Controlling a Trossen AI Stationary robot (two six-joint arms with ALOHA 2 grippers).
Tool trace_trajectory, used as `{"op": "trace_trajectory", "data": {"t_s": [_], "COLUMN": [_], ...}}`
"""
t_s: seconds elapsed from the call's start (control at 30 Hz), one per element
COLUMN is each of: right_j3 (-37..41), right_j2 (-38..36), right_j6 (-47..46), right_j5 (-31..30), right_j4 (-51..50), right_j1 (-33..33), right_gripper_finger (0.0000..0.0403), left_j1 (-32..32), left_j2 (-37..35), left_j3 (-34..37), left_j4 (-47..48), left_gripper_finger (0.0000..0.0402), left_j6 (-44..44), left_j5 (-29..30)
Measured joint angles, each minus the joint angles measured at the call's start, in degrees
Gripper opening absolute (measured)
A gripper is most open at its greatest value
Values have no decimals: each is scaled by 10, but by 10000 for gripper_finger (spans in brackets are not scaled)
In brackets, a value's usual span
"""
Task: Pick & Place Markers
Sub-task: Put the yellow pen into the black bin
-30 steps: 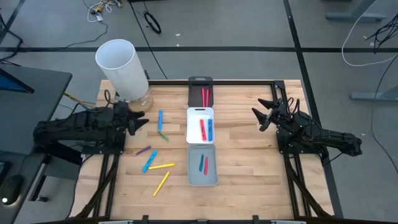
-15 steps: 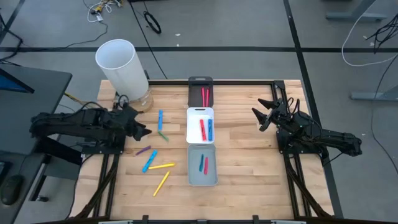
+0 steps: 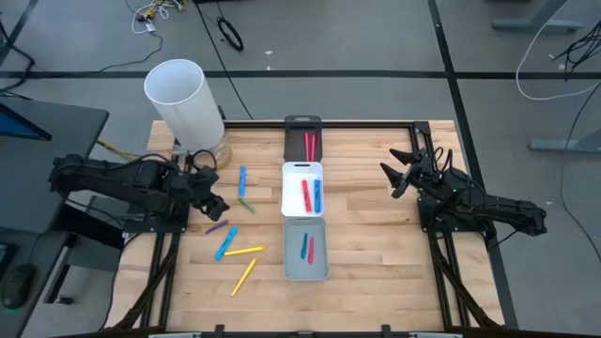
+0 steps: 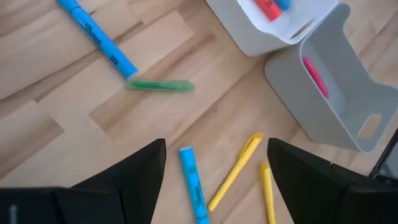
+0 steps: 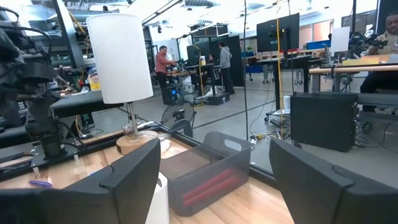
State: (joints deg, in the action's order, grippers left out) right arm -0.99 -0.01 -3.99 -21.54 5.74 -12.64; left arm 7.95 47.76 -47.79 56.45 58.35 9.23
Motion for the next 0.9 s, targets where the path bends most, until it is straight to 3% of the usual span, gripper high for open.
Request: {"op": "trace_trajectory", "data": {"t_s": [0.5, 0.9], "right_j3": [0, 0], "right_j2": [0, 0], "right_j6": [0, 0], "right_j5": [0, 0], "right_j4": [0, 0], "right_j1": [0, 0], "right_gripper_finger": [302, 302], "left_j1": [79, 146], "left_j2": [169, 284], "left_j3": [-167, -299], "left_j4": [158, 251], "left_gripper_finger": [288, 288], "left_j6": [25, -26], "left_j5": [-15, -11]}}
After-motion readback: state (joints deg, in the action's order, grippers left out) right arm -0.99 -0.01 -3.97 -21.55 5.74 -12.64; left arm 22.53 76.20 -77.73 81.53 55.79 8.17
